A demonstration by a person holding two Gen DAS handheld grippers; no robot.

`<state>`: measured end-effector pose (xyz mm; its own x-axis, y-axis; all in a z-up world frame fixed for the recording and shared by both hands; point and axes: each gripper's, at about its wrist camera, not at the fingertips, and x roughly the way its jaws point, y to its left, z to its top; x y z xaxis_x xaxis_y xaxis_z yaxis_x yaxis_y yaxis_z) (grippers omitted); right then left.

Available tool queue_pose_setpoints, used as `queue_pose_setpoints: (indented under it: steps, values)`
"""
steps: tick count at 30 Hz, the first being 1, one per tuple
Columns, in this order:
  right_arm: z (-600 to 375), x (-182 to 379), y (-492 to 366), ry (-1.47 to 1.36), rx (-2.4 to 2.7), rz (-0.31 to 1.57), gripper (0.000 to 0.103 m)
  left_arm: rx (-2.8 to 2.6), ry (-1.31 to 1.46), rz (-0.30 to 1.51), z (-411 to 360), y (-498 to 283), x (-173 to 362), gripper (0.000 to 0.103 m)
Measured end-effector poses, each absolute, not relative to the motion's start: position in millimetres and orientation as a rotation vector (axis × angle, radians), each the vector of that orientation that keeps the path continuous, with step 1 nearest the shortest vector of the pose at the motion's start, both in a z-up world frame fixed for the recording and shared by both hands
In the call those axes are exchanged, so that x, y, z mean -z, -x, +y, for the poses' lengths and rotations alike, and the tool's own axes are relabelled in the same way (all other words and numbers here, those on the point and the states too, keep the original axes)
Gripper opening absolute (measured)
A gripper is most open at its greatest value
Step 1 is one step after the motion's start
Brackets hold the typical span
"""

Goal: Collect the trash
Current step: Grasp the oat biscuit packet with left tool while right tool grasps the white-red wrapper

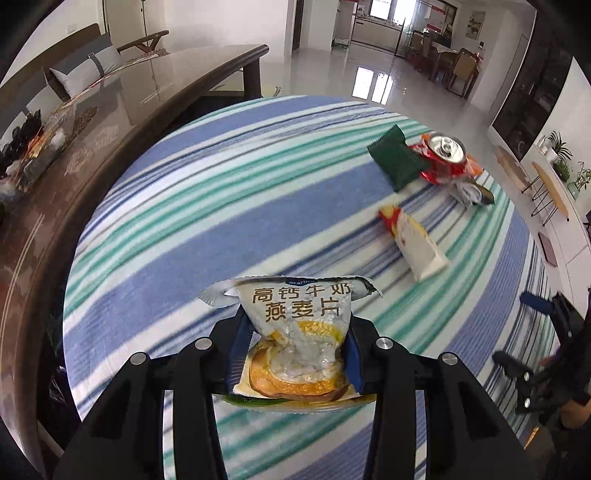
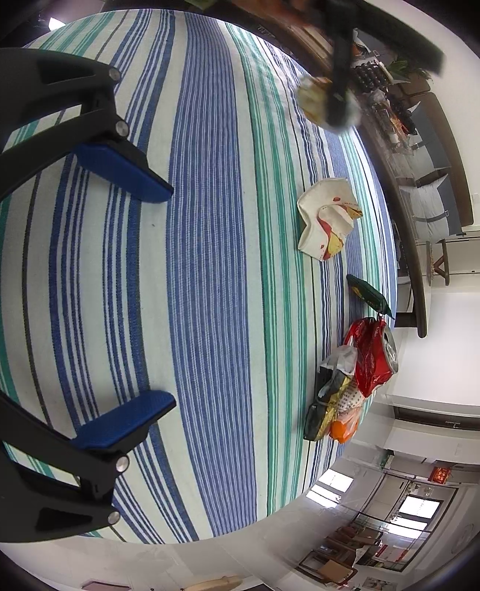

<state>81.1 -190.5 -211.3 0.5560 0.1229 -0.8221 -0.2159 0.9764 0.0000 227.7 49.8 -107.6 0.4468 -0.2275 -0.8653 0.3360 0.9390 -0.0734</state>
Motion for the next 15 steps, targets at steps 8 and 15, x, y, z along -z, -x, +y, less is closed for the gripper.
queue_pose_setpoints:
  steps: [8,15]
  values:
    - [-136,187,-111,0.091,-0.324,0.9,0.097,0.291,-0.095,0.958,57,-183,129,0.089]
    - [-86,190,-162,0.129,-0.333,0.907,0.065,0.267,-0.117,0.963,64,-178,149,0.092]
